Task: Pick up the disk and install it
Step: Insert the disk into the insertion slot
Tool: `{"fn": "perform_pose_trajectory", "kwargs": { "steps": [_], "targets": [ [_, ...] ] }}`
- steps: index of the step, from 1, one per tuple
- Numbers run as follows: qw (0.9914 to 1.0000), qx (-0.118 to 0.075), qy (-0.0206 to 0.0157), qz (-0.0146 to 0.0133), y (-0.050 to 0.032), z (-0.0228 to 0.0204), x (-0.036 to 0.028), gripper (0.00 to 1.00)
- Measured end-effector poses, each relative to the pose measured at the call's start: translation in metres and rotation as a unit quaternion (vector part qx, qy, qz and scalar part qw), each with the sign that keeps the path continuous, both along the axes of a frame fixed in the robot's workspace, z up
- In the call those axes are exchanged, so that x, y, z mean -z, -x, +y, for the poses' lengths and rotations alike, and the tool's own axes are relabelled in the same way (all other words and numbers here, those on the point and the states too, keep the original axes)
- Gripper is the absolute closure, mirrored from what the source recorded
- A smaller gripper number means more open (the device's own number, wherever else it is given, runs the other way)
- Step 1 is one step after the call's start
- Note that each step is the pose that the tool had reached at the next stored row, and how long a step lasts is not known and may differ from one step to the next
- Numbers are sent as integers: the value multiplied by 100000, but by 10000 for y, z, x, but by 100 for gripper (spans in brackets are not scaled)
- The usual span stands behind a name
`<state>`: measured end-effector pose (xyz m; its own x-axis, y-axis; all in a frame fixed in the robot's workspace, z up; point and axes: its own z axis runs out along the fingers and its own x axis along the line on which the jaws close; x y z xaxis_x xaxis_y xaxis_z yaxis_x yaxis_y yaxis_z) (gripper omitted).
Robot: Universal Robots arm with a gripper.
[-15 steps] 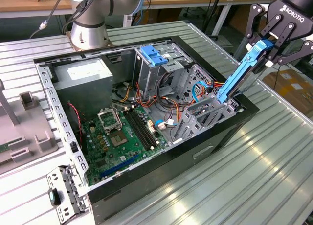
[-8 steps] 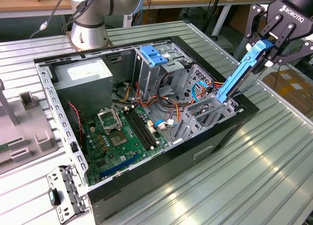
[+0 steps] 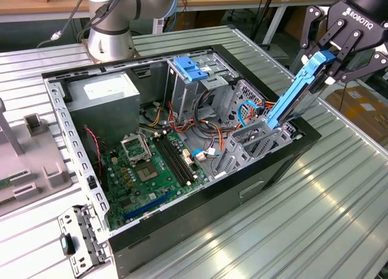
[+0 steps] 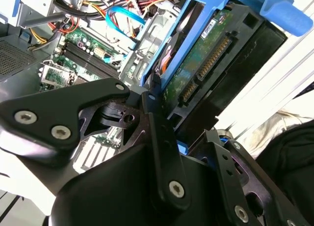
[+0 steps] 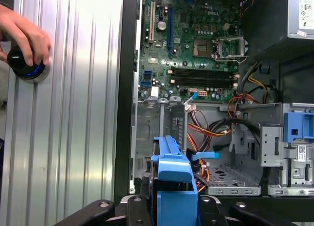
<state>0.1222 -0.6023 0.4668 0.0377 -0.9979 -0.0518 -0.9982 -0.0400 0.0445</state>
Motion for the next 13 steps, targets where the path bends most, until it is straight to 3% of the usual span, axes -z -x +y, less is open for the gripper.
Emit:
{"fn": "perform_pose_trajectory", "kwargs": {
  "steps": [5, 8, 13],
  "targets": [
    [100000, 2, 2, 1, 125, 0, 28, 64],
    [100000, -1, 4, 2, 256, 2, 45, 64],
    [100000, 3, 0, 1, 348, 19, 59, 64]
  ]
}}
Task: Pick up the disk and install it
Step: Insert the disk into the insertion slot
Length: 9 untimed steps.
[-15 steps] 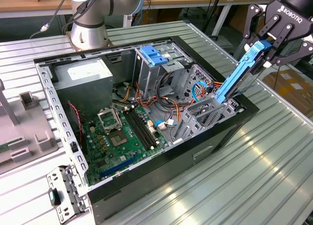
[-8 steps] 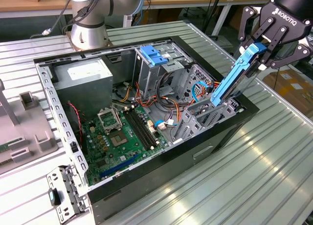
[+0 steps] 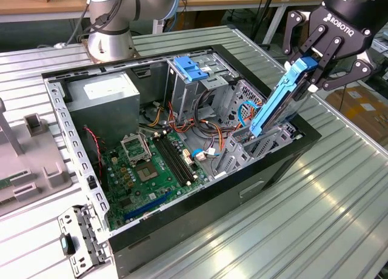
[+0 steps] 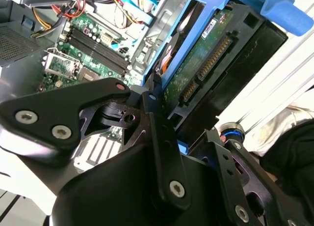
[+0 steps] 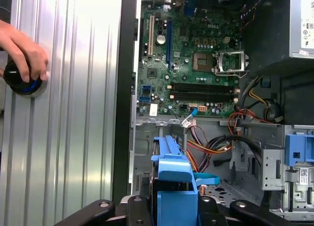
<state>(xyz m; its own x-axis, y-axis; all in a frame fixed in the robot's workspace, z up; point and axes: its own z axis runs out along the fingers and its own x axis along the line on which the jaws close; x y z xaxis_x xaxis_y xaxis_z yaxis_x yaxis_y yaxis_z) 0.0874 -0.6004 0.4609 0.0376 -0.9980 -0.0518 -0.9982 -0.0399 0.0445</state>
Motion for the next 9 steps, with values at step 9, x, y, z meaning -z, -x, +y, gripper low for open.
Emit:
{"fn": "perform_pose_trajectory", "kwargs": {
  "steps": [9],
  "targets": [
    [99998, 569, -6, 1, 47, 28, 35, 64]
  ]
}}
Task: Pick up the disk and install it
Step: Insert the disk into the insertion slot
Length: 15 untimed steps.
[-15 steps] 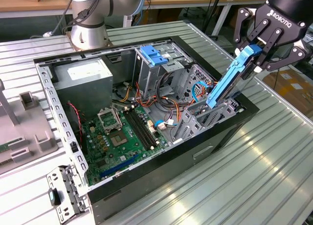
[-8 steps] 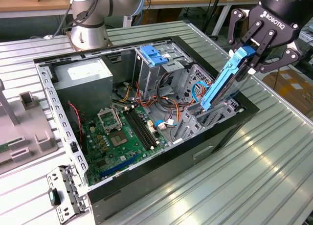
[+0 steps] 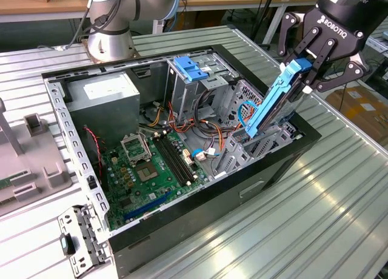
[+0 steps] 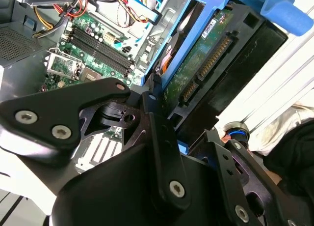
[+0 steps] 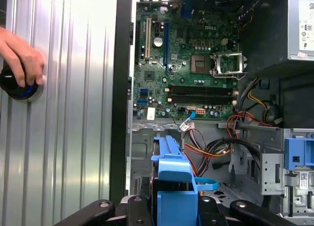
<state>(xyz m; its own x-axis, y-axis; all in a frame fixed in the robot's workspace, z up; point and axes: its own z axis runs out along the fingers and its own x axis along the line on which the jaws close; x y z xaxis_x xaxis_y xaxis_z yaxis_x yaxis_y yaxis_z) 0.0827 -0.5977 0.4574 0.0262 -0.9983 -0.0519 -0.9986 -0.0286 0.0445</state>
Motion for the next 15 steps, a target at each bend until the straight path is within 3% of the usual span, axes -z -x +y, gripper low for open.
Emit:
{"fn": "perform_pose_trajectory", "kwargs": {
  "steps": [15],
  "targets": [
    [100000, 2, 7, -1, 0, 0, 47, 64]
  ]
}}
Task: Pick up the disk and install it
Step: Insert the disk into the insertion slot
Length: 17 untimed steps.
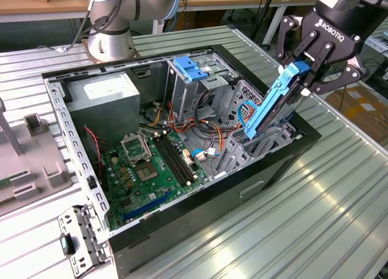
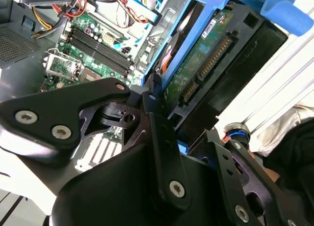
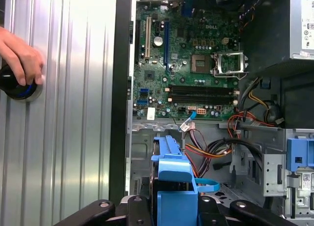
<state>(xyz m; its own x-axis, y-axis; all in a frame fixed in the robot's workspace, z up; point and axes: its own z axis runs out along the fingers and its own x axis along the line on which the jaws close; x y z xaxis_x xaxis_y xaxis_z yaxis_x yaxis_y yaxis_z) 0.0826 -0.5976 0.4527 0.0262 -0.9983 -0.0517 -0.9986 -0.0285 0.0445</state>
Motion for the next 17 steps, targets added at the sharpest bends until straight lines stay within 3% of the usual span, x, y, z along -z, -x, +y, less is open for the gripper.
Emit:
{"fn": "perform_pose_trajectory", "kwargs": {
  "steps": [17],
  "targets": [
    [100000, -2, -6, 2, 0, 7, 78, 64]
  ]
}}
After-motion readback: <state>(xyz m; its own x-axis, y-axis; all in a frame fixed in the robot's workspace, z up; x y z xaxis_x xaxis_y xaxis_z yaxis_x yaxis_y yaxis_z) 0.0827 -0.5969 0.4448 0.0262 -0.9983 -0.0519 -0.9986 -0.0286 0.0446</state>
